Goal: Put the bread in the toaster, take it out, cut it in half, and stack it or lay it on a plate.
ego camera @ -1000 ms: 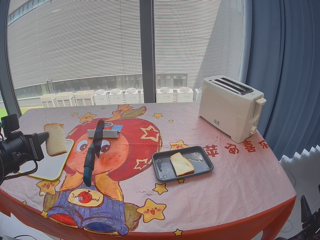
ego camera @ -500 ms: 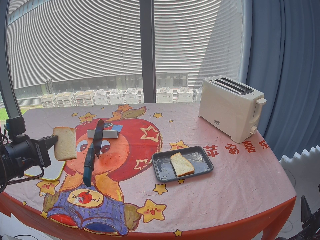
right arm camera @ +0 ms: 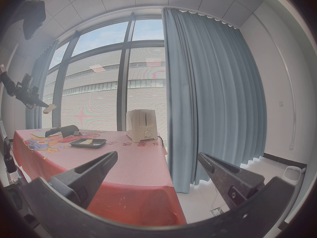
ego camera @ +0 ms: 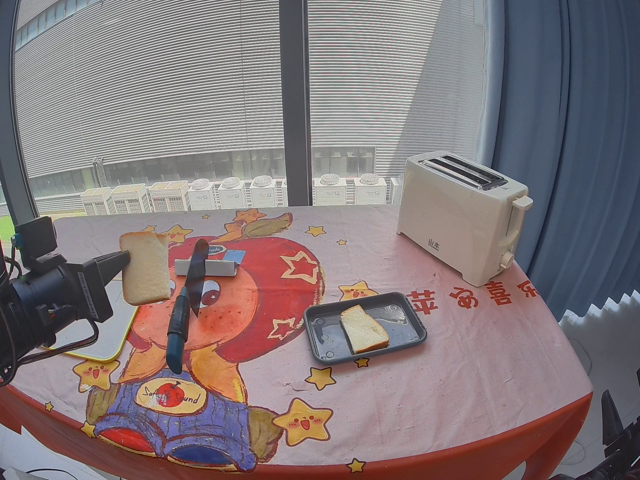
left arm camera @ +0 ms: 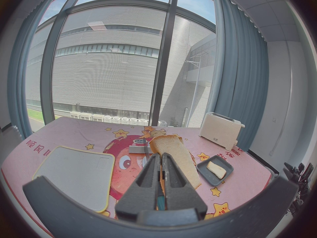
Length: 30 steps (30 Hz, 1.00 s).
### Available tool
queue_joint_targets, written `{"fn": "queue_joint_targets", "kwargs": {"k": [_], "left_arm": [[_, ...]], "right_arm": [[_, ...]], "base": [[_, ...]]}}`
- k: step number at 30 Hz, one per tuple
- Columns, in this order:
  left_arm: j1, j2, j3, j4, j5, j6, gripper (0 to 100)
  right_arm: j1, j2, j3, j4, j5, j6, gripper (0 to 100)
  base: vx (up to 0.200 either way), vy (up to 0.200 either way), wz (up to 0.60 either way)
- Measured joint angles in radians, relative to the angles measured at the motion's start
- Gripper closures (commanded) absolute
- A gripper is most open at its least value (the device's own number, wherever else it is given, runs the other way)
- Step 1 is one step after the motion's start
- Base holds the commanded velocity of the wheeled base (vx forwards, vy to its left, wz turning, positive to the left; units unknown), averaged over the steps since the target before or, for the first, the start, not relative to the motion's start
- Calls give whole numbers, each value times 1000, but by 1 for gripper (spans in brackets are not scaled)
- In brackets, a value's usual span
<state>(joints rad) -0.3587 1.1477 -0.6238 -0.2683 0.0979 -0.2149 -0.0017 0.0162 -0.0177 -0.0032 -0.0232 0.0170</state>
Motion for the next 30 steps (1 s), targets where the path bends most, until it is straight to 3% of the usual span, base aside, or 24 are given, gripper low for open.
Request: {"fn": "queue_joint_targets", "kwargs": {"k": [16, 30], "left_arm": [[-173, 80, -71, -1, 6, -1, 100], [-273, 241, -169, -1, 14, 0, 100]], "right_arm": [[1, 0, 0, -1, 0, 0, 0], [0, 0, 0, -1, 0, 0, 0]], "base": [[0, 0, 0], [0, 0, 0]]}}
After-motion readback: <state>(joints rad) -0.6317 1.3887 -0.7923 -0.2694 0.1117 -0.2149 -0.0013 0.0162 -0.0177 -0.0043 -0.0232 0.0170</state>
